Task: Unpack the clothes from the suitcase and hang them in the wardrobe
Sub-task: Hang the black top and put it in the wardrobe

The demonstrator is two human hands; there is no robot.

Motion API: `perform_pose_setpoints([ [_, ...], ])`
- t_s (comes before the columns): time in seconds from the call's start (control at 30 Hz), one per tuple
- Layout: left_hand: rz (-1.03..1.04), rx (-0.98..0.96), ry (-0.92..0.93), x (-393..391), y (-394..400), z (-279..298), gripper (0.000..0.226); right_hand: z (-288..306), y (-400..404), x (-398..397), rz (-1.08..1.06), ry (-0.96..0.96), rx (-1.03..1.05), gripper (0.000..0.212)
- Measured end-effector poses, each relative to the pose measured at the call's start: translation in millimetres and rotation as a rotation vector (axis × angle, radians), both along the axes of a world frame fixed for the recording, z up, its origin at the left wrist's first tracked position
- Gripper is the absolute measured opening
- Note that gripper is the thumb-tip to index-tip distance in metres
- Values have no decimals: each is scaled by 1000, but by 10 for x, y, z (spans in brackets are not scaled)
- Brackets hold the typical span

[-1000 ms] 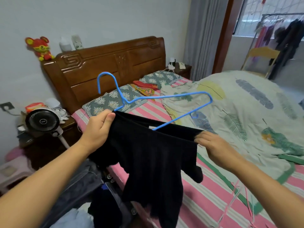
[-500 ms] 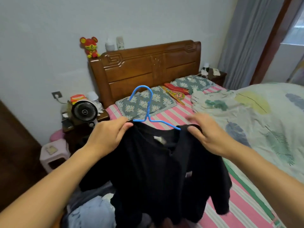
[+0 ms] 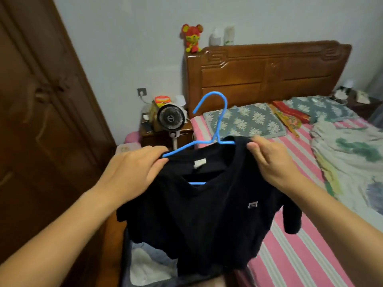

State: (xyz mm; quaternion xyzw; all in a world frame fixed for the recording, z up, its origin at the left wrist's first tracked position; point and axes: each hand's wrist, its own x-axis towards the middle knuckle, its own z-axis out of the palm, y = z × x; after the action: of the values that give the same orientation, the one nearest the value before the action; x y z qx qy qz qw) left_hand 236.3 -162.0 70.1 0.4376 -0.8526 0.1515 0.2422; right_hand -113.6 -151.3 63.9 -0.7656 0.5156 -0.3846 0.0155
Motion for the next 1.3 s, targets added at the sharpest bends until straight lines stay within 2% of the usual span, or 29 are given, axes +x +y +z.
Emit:
perform_pose_setpoints([
  [0.1,136,-33,22,165,41,-27,40,-31,-286,387,75,38,-37,23],
  [0.17,277,-79,33,404,70,22,36,-193,-508,372,107,50,-38,10],
  [0.3,508,-127,-28,749,231,28,27,-767,-1007,230,6,151,259,19],
  [0.37,597,-126,-82,893,256,-23,25,-945,-1203,300,-9,242,340,34],
  [0.43,717,-121,-122,1055,291,-74,26,-986,-1364,376,-10,260,265,40],
  [0.5,855,-126,-124,1140,377,-122,22,-985,-1470,472,30,198,116,32],
  [0.57,970,-164,-97,1138,495,-137,21,-1018,-1538,624,117,152,-1,41],
  [0.67,930,-255,-78,1075,701,-78,25,-867,-1659,928,217,87,-24,52],
  [0.73,861,-310,-82,1019,832,-13,27,-480,-1736,1237,367,-8,16,55],
  [0.77,856,-335,-80,992,886,48,27,-248,-1759,1426,502,21,22,58],
  [0.83,888,-357,-72,963,990,201,28,179,-1732,1823,801,220,46,67],
  [0.93,993,-369,-57,1031,1237,442,27,551,-1578,2262,1127,475,175,56],
  [1.0,1092,-398,-58,1163,1478,559,27,695,-1418,2401,1309,471,225,51],
  [1.13,1283,-336,4,1473,1941,667,28,831,-917,2646,1612,382,238,78],
  [1.23,1365,-244,73,1658,2236,667,38,727,-569,2839,1778,300,193,79],
  [1.3,1394,-240,104,1726,2430,639,39,645,-423,2948,1856,306,344,79],
])
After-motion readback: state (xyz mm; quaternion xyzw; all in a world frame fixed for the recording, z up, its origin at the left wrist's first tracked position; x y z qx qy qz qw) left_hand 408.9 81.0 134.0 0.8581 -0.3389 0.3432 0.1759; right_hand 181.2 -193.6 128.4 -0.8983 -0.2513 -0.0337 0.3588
